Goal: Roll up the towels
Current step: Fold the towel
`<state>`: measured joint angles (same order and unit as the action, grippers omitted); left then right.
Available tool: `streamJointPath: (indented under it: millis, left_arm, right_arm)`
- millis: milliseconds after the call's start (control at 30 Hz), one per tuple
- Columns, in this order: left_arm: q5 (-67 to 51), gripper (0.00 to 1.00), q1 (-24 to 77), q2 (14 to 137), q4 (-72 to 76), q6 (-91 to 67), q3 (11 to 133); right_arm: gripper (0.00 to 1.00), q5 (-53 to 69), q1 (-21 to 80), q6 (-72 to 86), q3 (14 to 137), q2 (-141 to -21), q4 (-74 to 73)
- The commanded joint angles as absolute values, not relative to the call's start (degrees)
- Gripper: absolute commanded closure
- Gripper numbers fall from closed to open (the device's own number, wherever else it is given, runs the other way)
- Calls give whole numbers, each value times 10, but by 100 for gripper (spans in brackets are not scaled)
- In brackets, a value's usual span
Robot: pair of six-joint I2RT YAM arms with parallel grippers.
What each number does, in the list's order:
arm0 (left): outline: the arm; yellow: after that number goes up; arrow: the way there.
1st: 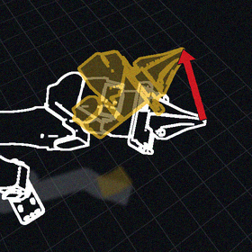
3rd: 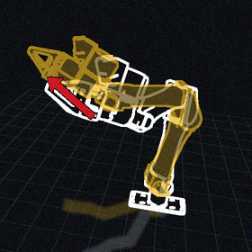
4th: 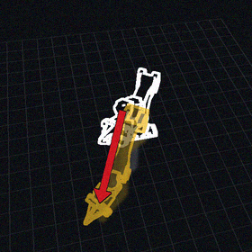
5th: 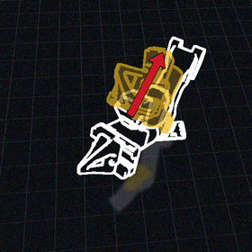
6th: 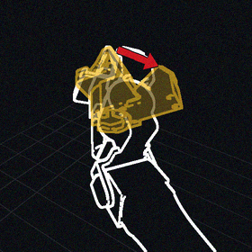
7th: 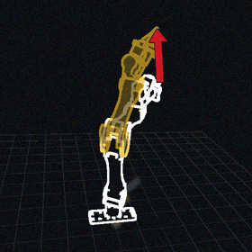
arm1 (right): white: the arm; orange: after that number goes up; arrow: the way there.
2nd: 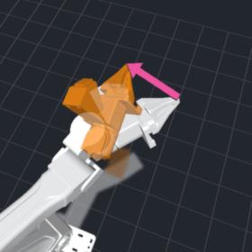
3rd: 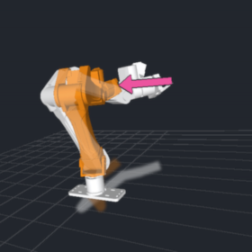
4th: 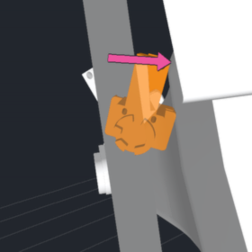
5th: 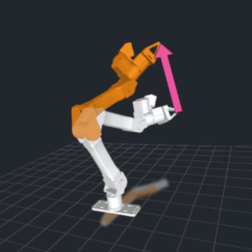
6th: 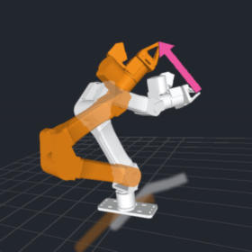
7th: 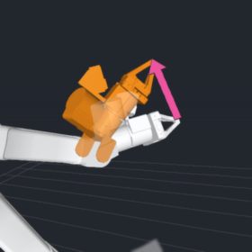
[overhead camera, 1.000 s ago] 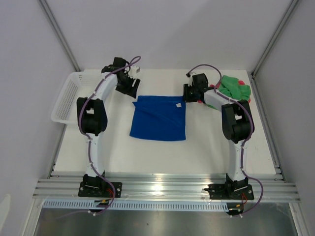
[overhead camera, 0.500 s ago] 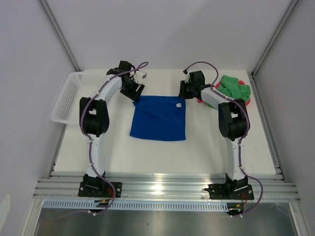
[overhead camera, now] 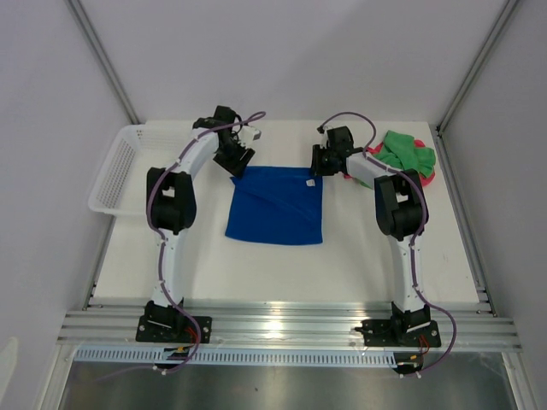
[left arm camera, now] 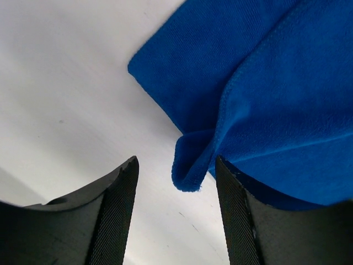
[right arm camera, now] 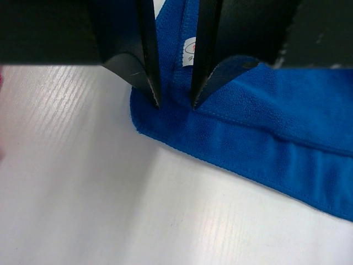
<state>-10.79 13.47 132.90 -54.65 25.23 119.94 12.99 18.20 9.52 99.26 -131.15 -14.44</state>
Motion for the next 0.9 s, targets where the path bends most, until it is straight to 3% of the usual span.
streamJointPath:
  millis: [0, 267, 400, 700, 867]
  left_arm:
    - [-119, 39, 137, 1329, -579, 287, 1231]
    - [-107, 41, 142, 1334, -618, 330, 1232]
    - [-98, 47, 145, 1347, -626, 334, 1255]
    - [-105, 65, 158, 1342, -615, 429, 1241]
    - [-113, 63, 163, 1353, -638, 475, 1258]
  right_arm:
    - [69, 143, 182, 104, 1012, -1317, -149]
    - [70, 158, 186, 105, 984, -1291, -138]
    - [72, 152, 189, 112, 979, -1303, -133]
    - [94, 152, 187, 119, 962, -1291, -118]
    - [99, 151, 187, 113, 951, -1278, -115]
